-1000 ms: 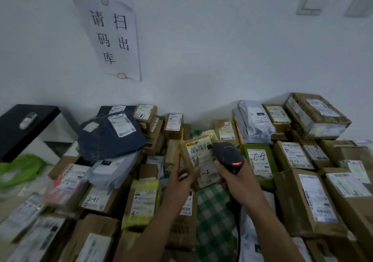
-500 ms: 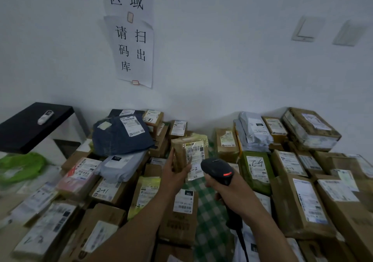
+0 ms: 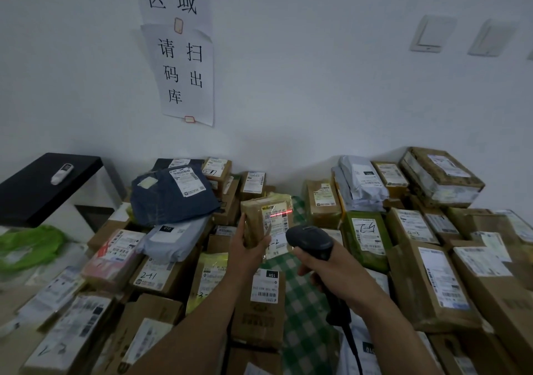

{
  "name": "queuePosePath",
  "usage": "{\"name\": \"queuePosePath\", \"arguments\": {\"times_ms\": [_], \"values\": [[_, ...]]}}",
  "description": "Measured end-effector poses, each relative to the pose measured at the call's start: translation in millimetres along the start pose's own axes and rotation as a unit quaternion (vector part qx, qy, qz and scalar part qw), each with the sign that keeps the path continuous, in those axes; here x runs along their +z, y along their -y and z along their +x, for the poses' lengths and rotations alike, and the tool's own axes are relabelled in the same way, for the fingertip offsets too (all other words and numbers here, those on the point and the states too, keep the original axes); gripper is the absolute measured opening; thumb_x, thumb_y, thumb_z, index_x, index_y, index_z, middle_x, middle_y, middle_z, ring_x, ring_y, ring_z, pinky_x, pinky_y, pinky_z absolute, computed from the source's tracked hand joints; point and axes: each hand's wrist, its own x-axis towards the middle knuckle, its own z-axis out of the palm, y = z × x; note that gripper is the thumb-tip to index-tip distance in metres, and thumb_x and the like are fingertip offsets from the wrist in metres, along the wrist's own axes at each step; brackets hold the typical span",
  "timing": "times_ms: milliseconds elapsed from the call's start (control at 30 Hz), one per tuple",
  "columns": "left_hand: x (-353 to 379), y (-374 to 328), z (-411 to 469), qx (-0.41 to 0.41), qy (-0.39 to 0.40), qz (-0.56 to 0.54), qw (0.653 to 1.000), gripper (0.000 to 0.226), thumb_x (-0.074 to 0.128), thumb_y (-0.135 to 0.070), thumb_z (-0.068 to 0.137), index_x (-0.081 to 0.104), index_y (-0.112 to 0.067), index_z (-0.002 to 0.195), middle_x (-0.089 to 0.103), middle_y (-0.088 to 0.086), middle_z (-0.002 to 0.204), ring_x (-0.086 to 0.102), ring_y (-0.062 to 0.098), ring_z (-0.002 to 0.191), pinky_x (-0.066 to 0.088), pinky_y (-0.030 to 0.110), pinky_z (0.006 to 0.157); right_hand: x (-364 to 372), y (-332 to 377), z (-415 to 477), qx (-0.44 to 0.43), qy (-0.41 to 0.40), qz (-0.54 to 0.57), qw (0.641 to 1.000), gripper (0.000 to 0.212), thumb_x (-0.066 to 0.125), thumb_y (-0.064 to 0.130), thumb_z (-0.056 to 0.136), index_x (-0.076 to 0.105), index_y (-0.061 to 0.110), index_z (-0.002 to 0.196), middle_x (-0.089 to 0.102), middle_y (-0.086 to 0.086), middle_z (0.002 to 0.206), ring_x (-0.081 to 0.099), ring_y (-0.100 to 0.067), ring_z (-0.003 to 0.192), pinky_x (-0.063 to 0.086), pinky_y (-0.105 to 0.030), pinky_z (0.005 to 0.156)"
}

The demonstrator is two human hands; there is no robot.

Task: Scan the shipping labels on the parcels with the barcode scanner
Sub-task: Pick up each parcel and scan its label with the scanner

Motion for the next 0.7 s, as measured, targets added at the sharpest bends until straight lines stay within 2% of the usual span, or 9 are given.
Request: {"name": "queuePosePath", "arguments": {"times_ms": [133, 200, 267, 367, 433, 533, 600, 667, 700], "values": [[0.0, 3.2, 1.9, -0.006, 0.007, -0.002, 1.0, 0.085, 0.08, -0.018, 0.09, 0.029, -0.043, 0.154, 0.058, -0.007, 0.13, 0.06, -0.004, 0.108, 0.06, 0.023, 0.082, -2.4, -2.1, 3.6, 0.002, 0.015, 0.001, 1.0, 0.031, 0.07, 0.045, 0.096, 0.054, 0.051, 0.123, 0.079, 0.004, 0.086, 0.067, -0.007, 0.066, 0.056, -0.027, 0.069], [-1.0, 3.9, 3.5, -0.02, 0.01, -0.012, 1.0, 0.086, 0.08, -0.019, 0.09, 0.03, -0.044, 0.154, 0.059, -0.004, 0.132, 0.061, -0.002, 0.108, 0.061, 0.034, 0.089, -3.0, -3.6, 5.8, 0.004, 0.02, 0.006, 1.0, 0.032, 0.07, 0.045, 0.097, 0.055, 0.05, 0.124, 0.079, 0.004, 0.087, 0.067, -0.007, 0.065, 0.056, -0.027, 0.068], [-3.2, -1.5, 4.1, -0.039, 0.005, -0.034, 0.999, 0.086, 0.081, -0.019, 0.088, 0.033, -0.046, 0.155, 0.061, 0.0, 0.139, 0.065, 0.009, 0.114, 0.061, 0.045, 0.093, -3.3, -5.5, 9.5, 0.001, 0.011, 0.019, 1.0, 0.035, 0.071, 0.044, 0.096, 0.058, 0.044, 0.128, 0.079, 0.003, 0.09, 0.066, -0.008, 0.064, 0.056, -0.028, 0.068], [-13.8, -15.7, 15.9, -0.049, -0.019, -0.043, 0.998, 0.086, 0.082, -0.022, 0.088, 0.033, -0.046, 0.155, 0.057, -0.005, 0.144, 0.059, 0.015, 0.127, 0.057, 0.043, 0.101, -5.3, -10.7, 18.2, 0.0, -0.026, 0.04, 0.999, 0.04, 0.074, 0.042, 0.094, 0.058, 0.039, 0.132, 0.077, 0.005, 0.1, 0.067, -0.01, 0.064, 0.057, -0.032, 0.069], [-23.2, -21.3, 32.9, -0.056, -0.037, -0.017, 0.998, 0.098, 0.087, -0.033, 0.082, 0.026, -0.052, 0.157, 0.051, -0.006, 0.153, 0.052, 0.017, 0.136, 0.05, 0.048, 0.109, -8.1, -15.6, 24.6, 0.006, -0.042, 0.047, 0.998, 0.043, 0.074, 0.041, 0.094, 0.056, 0.038, 0.134, 0.075, 0.005, 0.103, 0.067, -0.01, 0.063, 0.056, -0.03, 0.065], [-32.0, 12.9, 79.7, -0.078, -0.041, 0.06, 0.994, 0.121, 0.092, -0.061, 0.053, 0.017, -0.072, 0.147, 0.047, 0.0, 0.155, 0.05, 0.025, 0.139, 0.047, 0.057, 0.109, -11.6, -22.6, 35.3, 0.012, -0.049, 0.047, 0.998, 0.046, 0.074, 0.041, 0.094, 0.057, 0.037, 0.137, 0.074, 0.006, 0.105, 0.068, -0.009, 0.065, 0.055, -0.026, 0.062], [-32.0, 36.6, 101.8, -0.095, -0.034, 0.114, 0.988, 0.128, 0.089, -0.075, 0.043, 0.011, -0.076, 0.145, 0.049, 0.004, 0.153, 0.054, 0.029, 0.136, 0.049, 0.058, 0.107, -12.0, -25.9, 42.2, 0.022, -0.047, 0.042, 0.998, 0.046, 0.074, 0.042, 0.094, 0.057, 0.038, 0.136, 0.074, 0.007, 0.105, 0.068, -0.008, 0.065, 0.054, -0.025, 0.061], [-25.9, 26.4, 96.6, -0.107, -0.022, 0.176, 0.978, 0.135, 0.082, -0.088, 0.036, 0.004, -0.076, 0.146, 0.048, 0.008, 0.153, 0.055, 0.032, 0.134, 0.049, 0.057, 0.107, -12.4, -28.5, 48.8, 0.029, -0.04, 0.034, 0.998, 0.041, 0.073, 0.042, 0.095, 0.056, 0.041, 0.132, 0.074, 0.006, 0.103, 0.068, -0.006, 0.064, 0.053, -0.023, 0.06], [-20.6, 16.7, 89.5, -0.118, -0.01, 0.205, 0.972, 0.137, 0.082, -0.088, 0.039, 0.001, -0.073, 0.147, 0.045, 0.012, 0.154, 0.054, 0.035, 0.135, 0.048, 0.057, 0.108, -13.3, -29.2, 52.3, 0.033, -0.035, 0.03, 0.998, 0.036, 0.072, 0.042, 0.095, 0.056, 0.043, 0.127, 0.074, 0.005, 0.101, 0.067, -0.006, 0.063, 0.053, -0.023, 0.059]]}}
